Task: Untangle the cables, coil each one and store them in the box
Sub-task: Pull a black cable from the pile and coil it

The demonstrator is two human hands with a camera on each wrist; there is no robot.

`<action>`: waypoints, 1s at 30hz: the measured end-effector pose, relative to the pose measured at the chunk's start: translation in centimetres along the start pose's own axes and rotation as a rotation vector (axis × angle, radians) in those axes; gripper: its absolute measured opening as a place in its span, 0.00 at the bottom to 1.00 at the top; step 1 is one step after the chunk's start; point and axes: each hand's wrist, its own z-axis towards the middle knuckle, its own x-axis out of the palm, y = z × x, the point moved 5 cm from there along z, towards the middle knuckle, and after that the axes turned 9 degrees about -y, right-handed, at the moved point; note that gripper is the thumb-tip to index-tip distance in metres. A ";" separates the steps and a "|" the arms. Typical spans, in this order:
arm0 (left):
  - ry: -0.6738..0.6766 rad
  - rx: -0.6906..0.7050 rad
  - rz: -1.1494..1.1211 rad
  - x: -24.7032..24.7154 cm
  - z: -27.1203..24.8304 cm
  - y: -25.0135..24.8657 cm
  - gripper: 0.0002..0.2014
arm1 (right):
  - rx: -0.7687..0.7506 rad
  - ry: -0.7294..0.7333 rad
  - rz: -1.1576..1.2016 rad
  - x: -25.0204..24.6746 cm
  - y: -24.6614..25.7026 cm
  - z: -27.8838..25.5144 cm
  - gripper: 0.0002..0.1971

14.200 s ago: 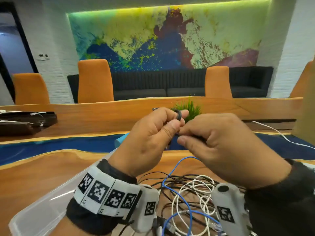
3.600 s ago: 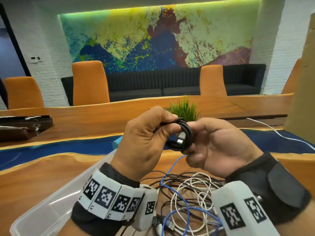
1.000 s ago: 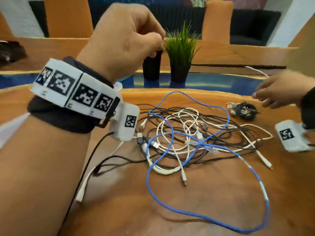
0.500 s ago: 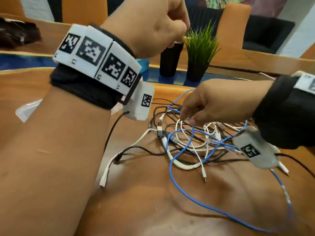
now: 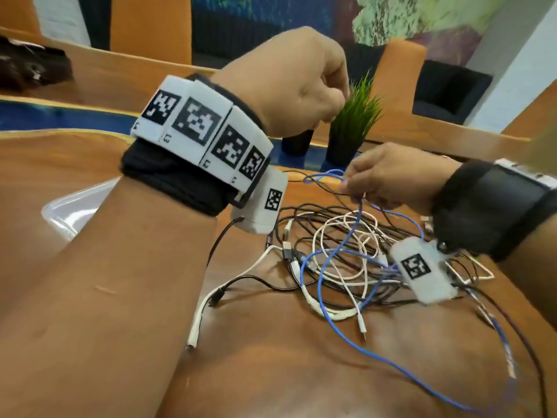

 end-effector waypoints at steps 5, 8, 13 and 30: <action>0.061 -0.063 0.032 0.3 -0.1 -0.1 0.07 | 0.037 -0.148 0.516 -7.4 2.0 0.2 0.08; 0.153 -0.101 0.018 1.3 -1.0 -0.4 0.07 | 0.026 -0.145 0.629 -9.2 2.7 0.0 0.09; 0.278 -0.337 -0.245 2.6 -2.6 -0.2 0.09 | 0.022 -0.105 0.597 -8.2 2.9 0.1 0.06; 0.228 -0.523 -0.218 6.3 -2.4 3.7 0.05 | 0.193 0.053 -0.499 -5.7 -7.7 1.4 0.11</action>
